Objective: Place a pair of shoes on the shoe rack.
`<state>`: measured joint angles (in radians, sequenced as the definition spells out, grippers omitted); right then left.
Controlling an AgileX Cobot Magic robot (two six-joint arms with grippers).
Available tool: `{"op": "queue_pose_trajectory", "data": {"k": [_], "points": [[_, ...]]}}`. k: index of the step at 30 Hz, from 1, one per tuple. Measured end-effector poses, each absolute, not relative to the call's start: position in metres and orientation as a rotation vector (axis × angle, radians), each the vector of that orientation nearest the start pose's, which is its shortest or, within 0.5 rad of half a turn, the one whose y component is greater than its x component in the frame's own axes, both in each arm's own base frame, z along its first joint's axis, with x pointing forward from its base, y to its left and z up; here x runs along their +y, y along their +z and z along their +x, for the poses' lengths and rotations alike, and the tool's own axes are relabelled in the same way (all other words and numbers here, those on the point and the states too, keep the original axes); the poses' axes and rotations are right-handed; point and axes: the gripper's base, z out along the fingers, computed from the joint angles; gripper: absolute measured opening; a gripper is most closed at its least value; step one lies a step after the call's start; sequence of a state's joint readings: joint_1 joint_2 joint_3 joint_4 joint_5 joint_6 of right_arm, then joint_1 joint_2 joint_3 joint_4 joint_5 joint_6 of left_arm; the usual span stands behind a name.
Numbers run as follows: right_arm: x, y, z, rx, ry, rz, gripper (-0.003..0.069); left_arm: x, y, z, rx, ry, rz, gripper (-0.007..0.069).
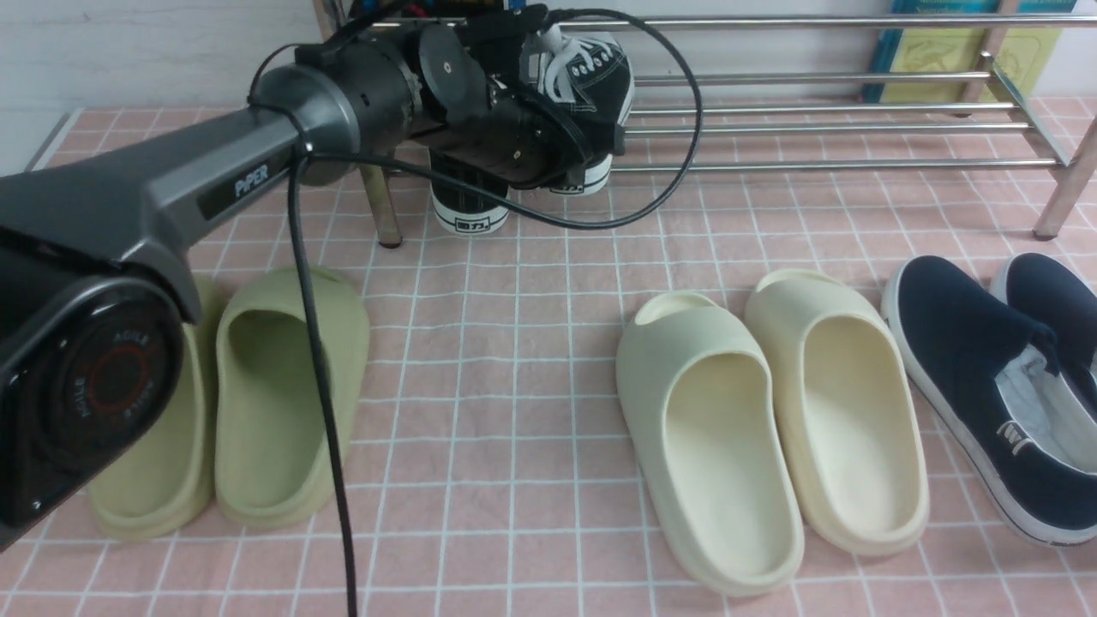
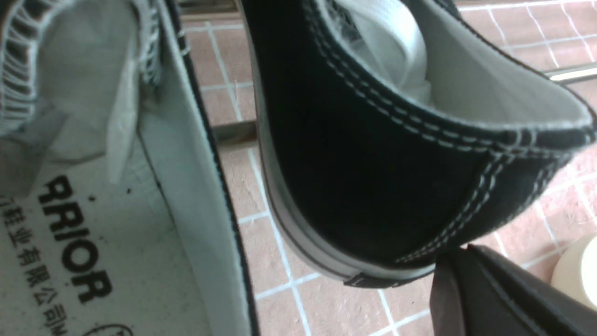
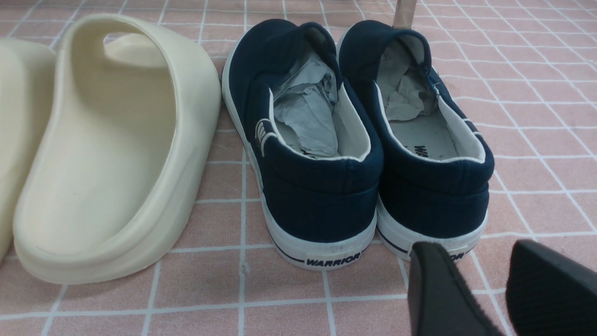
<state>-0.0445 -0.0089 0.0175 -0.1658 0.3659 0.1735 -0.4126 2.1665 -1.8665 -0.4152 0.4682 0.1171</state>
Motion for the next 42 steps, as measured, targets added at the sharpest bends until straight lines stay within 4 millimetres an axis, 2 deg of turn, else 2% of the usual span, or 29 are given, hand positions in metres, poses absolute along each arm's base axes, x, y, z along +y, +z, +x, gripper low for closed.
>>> {"op": "queue_pose_trajectory", "data": {"k": [5, 7, 11, 12, 13, 15, 18, 19, 21, 22, 23, 24, 26, 29, 34, 36, 37, 38, 40, 41, 42], "points": [[-0.008, 0.175, 0.052, 1.851, -0.073, 0.099, 0.024, -0.22, 0.253, 0.461, 2.253, -0.57, 0.283, 0.0008], [-0.008, 0.175, 0.052, 1.851, -0.073, 0.099, 0.024, -0.217, 0.26, 0.456, 2.274, -0.575, 0.299, 0.0008], [-0.008, 0.175, 0.052, 1.851, -0.073, 0.099, 0.024, -0.212, 0.285, 0.445, 2.268, -0.554, 0.345, 0.001], [-0.008, 0.175, 0.052, 1.851, -0.073, 0.099, 0.024, -0.207, 0.304, 0.436, 2.252, -0.523, 0.384, 0.0012], [-0.008, 0.175, 0.052, 1.851, -0.073, 0.099, 0.024, -0.204, 0.315, 0.431, 2.239, -0.502, 0.404, 0.0013], [-0.008, 0.175, 0.052, 1.851, -0.073, 0.099, 0.024, -0.201, 0.326, 0.425, 2.237, -0.478, 0.429, 0.0013], [-0.008, 0.175, 0.052, 1.851, -0.073, 0.099, 0.024, -0.185, 0.371, 0.395, 2.228, -0.414, 0.475, 0.0015], [-0.008, 0.175, 0.052, 1.851, -0.073, 0.099, 0.024, -0.181, 0.379, 0.389, 2.225, -0.391, 0.484, 0.0016], [-0.008, 0.175, 0.052, 1.852, -0.073, 0.1, 0.024, -0.164, 0.414, 0.358, 2.193, -0.328, 0.503, 0.0017], [-0.008, 0.175, 0.052, 1.852, -0.073, 0.1, 0.024, -0.162, 0.417, 0.356, 2.19, -0.316, 0.504, 0.0017], [-0.008, 0.175, 0.052, 1.852, -0.073, 0.1, 0.024, -0.149, 0.436, 0.333, 2.16, -0.286, 0.495, 0.0017], [-0.008, 0.175, 0.052, 1.852, -0.073, 0.1, 0.024, -0.139, 0.447, 0.316, 2.14, -0.259, 0.478, 0.0017], [-0.008, 0.175, 0.052, 1.852, -0.073, 0.1, 0.024, -0.122, 0.457, 0.285, 2.115, -0.23, 0.446, 0.0019], [-0.008, 0.175, 0.052, 1.852, -0.073, 0.1, 0.024, -0.099, 0.449, 0.241, 2.104, -0.202, 0.39, 0.002], [-0.008, 0.175, 0.052, 1.853, -0.072, 0.1, 0.024, -0.07, 0.411, 0.183, 2.095, -0.208, 0.278, 0.0022], [-0.008, 0.175, 0.052, 1.853, -0.073, 0.1, 0.024, -0.061, 0.4, 0.164, 2.093, -0.213, 0.244, 0.0022], [-0.008, 0.175, 0.052, 1.853, -0.073, 0.1, 0.024, -0.061, 0.4, 0.164, 2.093, -0.212, 0.243, 0.0022], [-0.008, 0.175, 0.052, 1.853, -0.074, 0.099, 0.024, -0.052, 0.394, 0.147, 2.086, -0.2, 0.233, 0.0022], [-0.008, 0.175, 0.052, 1.853, -0.074, 0.099, 0.024, -0.048, 0.392, 0.139, 2.084, -0.186, 0.23, 0.0022], [-0.008, 0.175, 0.052, 1.853, -0.074, 0.099, 0.024, -0.04, 0.39, 0.126, 2.079, -0.167, 0.224, 0.0022], [-0.008, 0.175, 0.052, 1.853, -0.074, 0.099, 0.024, -0.04, 0.39, 0.125, 2.077, -0.163, 0.224, 0.0022]]}}
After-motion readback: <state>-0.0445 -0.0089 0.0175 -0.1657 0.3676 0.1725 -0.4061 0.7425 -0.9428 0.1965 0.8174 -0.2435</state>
